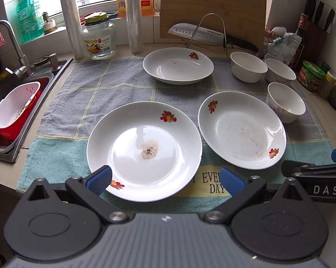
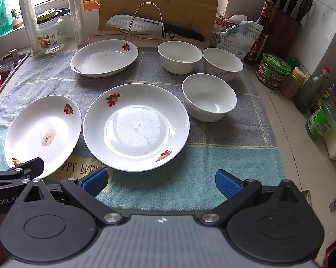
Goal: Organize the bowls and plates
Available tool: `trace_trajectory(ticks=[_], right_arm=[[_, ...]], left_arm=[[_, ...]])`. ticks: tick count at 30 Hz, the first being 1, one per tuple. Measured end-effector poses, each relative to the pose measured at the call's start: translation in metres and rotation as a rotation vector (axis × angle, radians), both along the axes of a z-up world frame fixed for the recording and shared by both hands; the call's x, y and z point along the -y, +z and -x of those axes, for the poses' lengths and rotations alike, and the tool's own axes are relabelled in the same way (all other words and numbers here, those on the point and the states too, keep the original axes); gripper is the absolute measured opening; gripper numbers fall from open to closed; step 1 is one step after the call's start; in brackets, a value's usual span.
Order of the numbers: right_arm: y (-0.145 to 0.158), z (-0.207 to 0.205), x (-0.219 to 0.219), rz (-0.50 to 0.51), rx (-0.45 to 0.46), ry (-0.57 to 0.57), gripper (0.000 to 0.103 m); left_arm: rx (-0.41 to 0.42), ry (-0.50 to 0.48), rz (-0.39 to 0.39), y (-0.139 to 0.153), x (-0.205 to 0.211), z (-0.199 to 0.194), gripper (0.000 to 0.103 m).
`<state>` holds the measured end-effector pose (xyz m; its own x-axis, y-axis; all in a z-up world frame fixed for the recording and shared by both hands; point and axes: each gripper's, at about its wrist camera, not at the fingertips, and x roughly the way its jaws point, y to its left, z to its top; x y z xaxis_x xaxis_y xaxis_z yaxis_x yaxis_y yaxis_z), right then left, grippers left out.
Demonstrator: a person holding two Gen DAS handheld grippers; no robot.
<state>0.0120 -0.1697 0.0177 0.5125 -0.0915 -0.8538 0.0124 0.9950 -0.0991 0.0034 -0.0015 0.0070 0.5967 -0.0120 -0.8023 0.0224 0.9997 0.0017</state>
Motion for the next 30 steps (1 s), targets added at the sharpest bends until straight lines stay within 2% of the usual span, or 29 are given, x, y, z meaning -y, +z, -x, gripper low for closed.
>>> trace_trajectory(ticks=[13,21,30], right_arm=[[0.001,-0.012,0.005,0.001,0.007,0.018,0.103],[0.0,-0.008,0.002,-0.007,0.042,0.041,0.103],[0.0,-0.015,0.007,-0.069,0.102,0.163,0.103]], left_arm=[[0.005,-0.02,-0.005,0.0,0.005,-0.005,0.102],[0.04,-0.05,0.008,0.001,0.002,0.0,0.102],[0.089,-0.051,0.034,-0.002,-0.008,0.0,0.102]])
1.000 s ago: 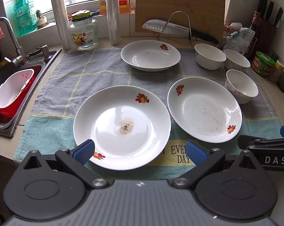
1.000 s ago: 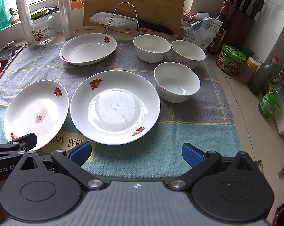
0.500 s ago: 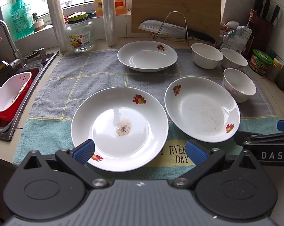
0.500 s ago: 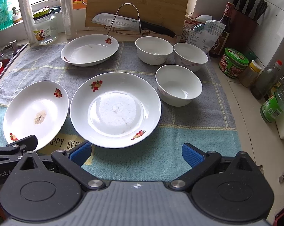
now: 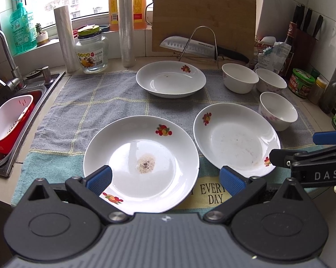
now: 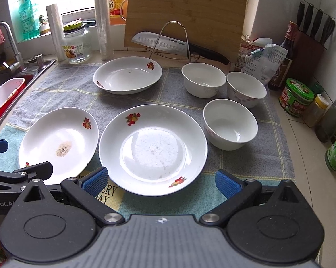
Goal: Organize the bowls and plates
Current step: 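Move the left gripper to the stained white plate and grasp its rim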
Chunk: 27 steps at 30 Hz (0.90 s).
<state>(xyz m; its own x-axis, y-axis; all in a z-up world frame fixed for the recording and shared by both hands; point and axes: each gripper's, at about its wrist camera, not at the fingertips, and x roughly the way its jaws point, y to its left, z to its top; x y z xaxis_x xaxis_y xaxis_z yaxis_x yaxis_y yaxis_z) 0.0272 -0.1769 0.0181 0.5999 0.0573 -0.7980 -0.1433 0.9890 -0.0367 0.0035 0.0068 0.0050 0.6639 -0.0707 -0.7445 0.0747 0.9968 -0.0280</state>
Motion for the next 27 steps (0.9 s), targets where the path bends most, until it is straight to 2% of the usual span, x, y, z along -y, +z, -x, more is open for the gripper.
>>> trace_trajectory(ticks=[6,11,21,27], right_arm=[[-0.006,-0.011,0.003,-0.027,0.012,0.087,0.103],[-0.009,-0.015,0.005,-0.054,0.026,0.151,0.103],[-0.021,-0.01,-0.009,-0.095,0.018,0.209,0.103],[-0.029,0.004,-0.036,-0.102,0.008,0.201,0.103]], left_arm=[[0.015,0.036,0.031,-0.003,-0.006,-0.002,0.102],[0.024,0.095,0.026,-0.001,-0.014,-0.003,0.102],[0.034,0.19,0.028,-0.003,-0.057,-0.01,0.102],[0.026,0.152,0.036,-0.006,-0.087,-0.016,0.102]])
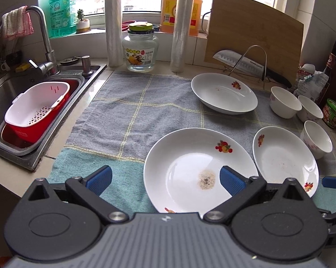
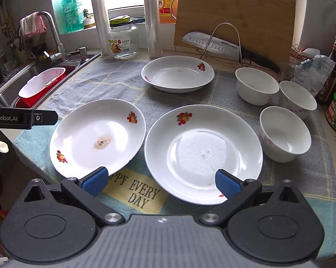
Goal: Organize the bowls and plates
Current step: 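Move the left gripper to the stained white plate and grasp its rim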
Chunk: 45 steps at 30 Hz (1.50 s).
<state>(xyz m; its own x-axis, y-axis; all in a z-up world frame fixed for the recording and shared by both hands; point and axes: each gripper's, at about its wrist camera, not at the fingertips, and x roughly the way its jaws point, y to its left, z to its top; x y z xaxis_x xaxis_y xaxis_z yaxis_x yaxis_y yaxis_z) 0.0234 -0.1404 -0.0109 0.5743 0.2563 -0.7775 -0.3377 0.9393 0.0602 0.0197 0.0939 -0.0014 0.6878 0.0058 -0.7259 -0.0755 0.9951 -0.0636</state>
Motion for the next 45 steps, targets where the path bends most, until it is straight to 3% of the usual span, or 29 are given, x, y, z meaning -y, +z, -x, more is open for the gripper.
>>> trace_trajectory(ticks=[11,17,28,37,45], right_arm=[[-0.037,0.022,-0.076,0.033,-0.05,0.05,0.103],[-0.067,0.018,-0.103,0.074,-0.065,0.066,0.103],[-0.082,0.0,-0.119,0.096,-0.019,0.081,0.103],[-0.085,-0.007,-0.121,0.081,0.023,0.085,0.103],[-0.088,-0.004,-0.112,0.059,0.065,0.142,0.103]], left_arm=[[-0.024,-0.111,0.02,-0.007,-0.037,-0.006,0.102],[-0.03,-0.121,0.015,-0.008,-0.054,-0.004,0.102],[-0.046,-0.158,0.044,-0.012,-0.073,-0.01,0.102],[-0.073,-0.313,0.074,-0.021,-0.059,-0.033,0.102],[-0.107,-0.342,0.066,-0.026,-0.033,-0.064,0.102]])
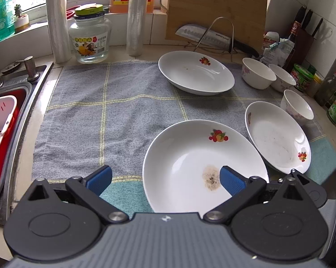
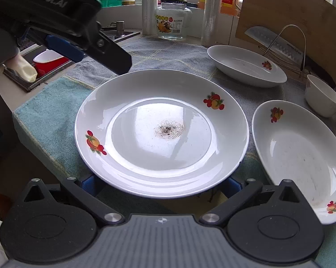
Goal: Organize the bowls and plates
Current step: 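Move the left gripper to the stained white plate and grasp its rim, then lift the stained plate with the left gripper and carry it toward the sink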
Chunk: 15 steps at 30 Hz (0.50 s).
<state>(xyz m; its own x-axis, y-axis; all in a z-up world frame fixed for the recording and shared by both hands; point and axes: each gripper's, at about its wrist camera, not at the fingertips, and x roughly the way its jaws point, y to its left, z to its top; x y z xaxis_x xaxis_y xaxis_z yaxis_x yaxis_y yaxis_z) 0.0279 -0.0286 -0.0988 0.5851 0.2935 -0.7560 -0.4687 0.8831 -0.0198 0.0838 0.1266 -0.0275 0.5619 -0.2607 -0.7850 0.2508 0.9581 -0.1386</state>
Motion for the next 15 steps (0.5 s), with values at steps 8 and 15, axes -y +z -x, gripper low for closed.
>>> trace_trajectory(ticks=[8,15], right_arm=[[0.0,0.002,0.005,-0.014,0.023,0.053,0.103],[-0.001,0.006,0.007,-0.022,0.043,0.051,0.103]], left_arm=[[-0.114,-0.097,-0.013,-0.027,0.02,-0.021,0.102],[-0.188,-0.207,0.009,-0.045,0.02,-0.042,0.102]])
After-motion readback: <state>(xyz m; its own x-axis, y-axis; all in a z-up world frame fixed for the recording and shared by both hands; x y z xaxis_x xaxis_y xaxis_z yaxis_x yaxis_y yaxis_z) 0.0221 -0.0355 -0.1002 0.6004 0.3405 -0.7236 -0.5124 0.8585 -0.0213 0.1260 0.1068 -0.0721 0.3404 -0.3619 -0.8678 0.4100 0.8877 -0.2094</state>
